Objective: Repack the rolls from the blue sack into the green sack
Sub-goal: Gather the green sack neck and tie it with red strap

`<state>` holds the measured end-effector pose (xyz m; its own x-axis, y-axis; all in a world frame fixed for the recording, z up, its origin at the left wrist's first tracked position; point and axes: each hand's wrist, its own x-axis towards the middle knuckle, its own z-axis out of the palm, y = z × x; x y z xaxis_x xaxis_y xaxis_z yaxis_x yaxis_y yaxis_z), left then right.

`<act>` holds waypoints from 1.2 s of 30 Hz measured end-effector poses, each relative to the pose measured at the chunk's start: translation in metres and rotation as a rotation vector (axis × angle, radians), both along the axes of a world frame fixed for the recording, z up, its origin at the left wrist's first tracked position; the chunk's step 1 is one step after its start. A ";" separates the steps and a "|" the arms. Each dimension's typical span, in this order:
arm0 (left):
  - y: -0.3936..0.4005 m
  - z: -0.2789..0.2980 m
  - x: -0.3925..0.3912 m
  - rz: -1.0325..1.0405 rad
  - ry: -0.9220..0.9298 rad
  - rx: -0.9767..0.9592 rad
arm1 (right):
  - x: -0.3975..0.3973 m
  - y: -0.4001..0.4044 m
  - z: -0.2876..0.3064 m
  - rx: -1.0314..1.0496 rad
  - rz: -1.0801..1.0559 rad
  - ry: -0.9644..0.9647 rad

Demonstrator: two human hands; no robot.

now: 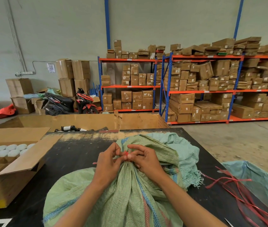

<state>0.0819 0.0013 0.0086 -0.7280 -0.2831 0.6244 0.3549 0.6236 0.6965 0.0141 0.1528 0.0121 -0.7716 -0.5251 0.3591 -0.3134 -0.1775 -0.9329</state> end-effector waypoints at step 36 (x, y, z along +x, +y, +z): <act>-0.007 -0.020 -0.002 0.192 0.000 -0.245 | -0.012 -0.008 0.012 0.470 -0.205 0.662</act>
